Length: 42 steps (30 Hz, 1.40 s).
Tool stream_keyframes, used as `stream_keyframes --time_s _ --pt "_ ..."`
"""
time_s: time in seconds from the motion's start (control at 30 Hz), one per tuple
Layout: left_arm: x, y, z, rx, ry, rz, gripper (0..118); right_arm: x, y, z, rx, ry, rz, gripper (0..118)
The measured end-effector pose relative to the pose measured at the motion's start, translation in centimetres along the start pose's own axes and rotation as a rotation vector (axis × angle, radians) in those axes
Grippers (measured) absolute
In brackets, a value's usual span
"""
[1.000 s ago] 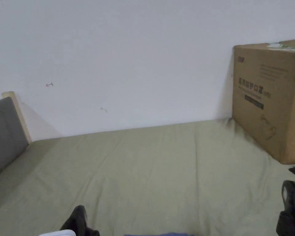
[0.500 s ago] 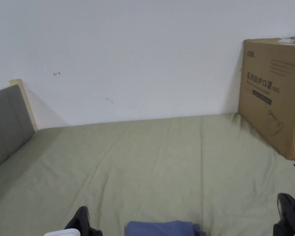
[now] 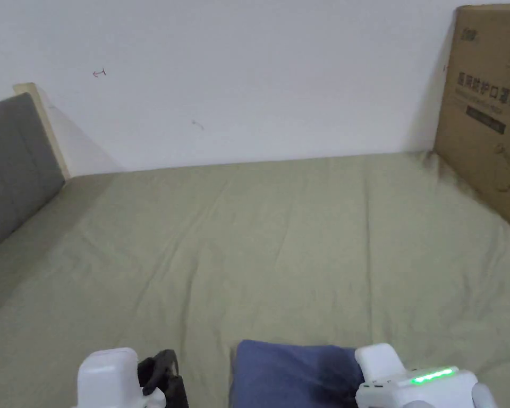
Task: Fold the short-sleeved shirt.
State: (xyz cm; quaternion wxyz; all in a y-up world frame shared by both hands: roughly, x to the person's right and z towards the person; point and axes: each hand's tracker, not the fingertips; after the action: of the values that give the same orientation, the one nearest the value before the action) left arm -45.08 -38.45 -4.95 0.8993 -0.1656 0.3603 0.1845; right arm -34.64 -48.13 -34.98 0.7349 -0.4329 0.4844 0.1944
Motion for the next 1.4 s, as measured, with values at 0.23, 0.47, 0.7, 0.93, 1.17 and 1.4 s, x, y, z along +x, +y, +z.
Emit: stream_keyframes --time_s 0.23,0.47,0.7,0.93,1.17,1.4 --pt "-9.9 -0.2 -13.0 -0.615 -0.694 0.726 68 0.4 -0.5 -0.3 0.020 0.035 -0.009 3" --pt "-9.5 -5.6 -22.2 -0.833 -0.923 0.829 116 0.4 0.1 -0.6 -0.003 0.050 -0.058 3" --pt "-4.4 -7.1 -24.2 -0.847 -0.574 0.299 18 0.6 -1.0 0.2 0.035 0.070 -0.067 3" --pt "-3.1 -0.7 -19.2 -0.851 -0.675 0.377 17 0.9 -0.6 2.1 0.077 0.188 -0.170 3" --pt "-17.8 7.4 -15.1 -0.794 -0.161 0.116 17 -1.7 -1.4 3.5 0.026 0.055 -0.036 3" --pt "-30.8 11.1 -15.3 -0.767 0.525 -0.334 41 -3.4 -1.0 4.7 0.001 0.079 -0.134 3"
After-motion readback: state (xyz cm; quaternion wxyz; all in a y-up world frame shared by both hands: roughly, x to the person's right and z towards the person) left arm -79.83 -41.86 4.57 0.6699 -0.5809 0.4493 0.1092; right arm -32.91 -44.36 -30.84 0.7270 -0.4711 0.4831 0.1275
